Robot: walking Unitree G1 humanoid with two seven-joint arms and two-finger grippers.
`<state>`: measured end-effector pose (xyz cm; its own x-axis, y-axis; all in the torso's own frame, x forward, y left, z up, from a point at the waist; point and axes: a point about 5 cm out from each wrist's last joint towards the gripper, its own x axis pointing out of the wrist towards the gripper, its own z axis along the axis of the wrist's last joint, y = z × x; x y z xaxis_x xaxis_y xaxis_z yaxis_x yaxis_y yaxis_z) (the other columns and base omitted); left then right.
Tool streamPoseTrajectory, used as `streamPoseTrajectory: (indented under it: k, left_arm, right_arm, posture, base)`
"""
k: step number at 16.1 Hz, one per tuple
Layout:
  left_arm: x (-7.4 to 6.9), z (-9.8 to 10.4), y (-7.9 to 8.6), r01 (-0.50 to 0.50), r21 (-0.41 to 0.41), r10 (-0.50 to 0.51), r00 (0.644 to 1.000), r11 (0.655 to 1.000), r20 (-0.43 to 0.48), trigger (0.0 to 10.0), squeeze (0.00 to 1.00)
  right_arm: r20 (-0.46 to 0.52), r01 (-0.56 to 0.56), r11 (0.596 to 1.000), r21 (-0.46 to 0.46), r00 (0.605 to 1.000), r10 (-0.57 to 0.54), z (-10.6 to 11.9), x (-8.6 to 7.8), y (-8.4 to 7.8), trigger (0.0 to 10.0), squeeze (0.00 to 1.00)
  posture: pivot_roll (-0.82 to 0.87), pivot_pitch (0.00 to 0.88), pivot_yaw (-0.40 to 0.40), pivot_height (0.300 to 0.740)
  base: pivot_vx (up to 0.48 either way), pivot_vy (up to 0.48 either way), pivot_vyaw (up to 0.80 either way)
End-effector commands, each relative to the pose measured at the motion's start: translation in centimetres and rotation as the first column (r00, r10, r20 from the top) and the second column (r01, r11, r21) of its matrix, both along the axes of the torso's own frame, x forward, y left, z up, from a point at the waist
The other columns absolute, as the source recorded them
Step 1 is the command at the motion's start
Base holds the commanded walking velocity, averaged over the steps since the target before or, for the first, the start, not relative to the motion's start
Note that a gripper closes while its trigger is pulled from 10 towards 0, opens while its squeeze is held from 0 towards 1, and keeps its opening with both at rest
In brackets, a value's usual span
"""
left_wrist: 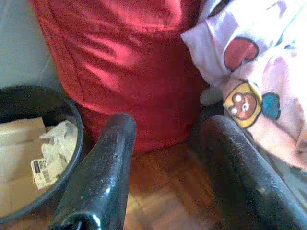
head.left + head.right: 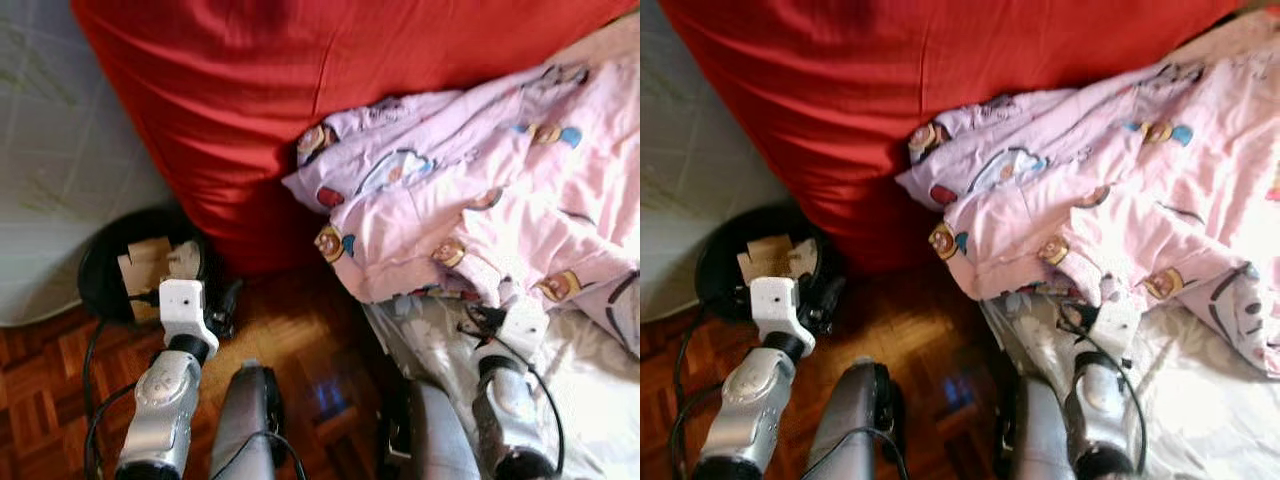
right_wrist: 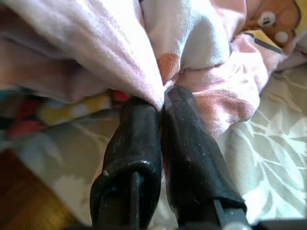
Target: Clean up the room
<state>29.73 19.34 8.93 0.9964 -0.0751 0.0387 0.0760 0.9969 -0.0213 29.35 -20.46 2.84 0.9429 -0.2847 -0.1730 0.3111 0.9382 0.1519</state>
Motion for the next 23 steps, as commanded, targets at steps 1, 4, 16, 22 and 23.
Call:
streamPoseTrajectory:
  k: [1,4,16,22,23]
  left_arm:
    - [-0.6,-1.6,0.5,-0.031,-0.008,0.031,0.998,0.999,-0.055,10.0,0.0]
    - [-0.4,-3.0,1.1,-0.077,-0.039,0.073,0.993,0.996,-0.096,10.0,0.0]
    - [-2.2,-7.8,2.9,-0.204,-0.06,0.178,0.94,0.977,-0.292,10.0,0.0]
    - [-5.9,-12.2,3.7,-0.26,-0.041,0.197,0.817,0.965,-0.542,10.0,0.0]
    - [-6.5,-12.8,3.7,-0.253,-0.019,0.195,0.791,0.967,-0.58,10.0,0.0]
  right_arm:
    - [0.007,0.004,1.0,0.02,1.0,-0.004,-0.5,-0.9,-0.2,10.0,0.0]
    - [0.066,-0.027,0.998,0.051,0.998,0.024,0.2,-0.7,0.1,10.0,0.0]
    - [0.09,-0.075,0.997,0.016,0.993,0.073,1.4,0.4,0.0,10.0,0.0]
    - [0.088,-0.073,0.997,0.007,0.993,0.073,1.5,0.7,0.1,10.0,0.0]
    - [0.083,-0.069,0.998,-0.001,0.994,0.069,1.5,0.6,0.1,10.0,0.0]
  posture:
    - [0.02,0.216,0.012,0.642]
    - [0.01,0.187,0.011,0.642]
    - [0.0,0.184,-0.002,0.74]
    - [0.01,0.177,-0.008,0.74]
    - [0.0,0.178,-0.009,0.74]
  base:
    - [0.0,0.0,0.0]
    - [0.0,0.0,0.0]
    - [0.0,0.0,0.0]
    - [0.0,0.0,0.0]
    - [0.0,0.0,0.0]
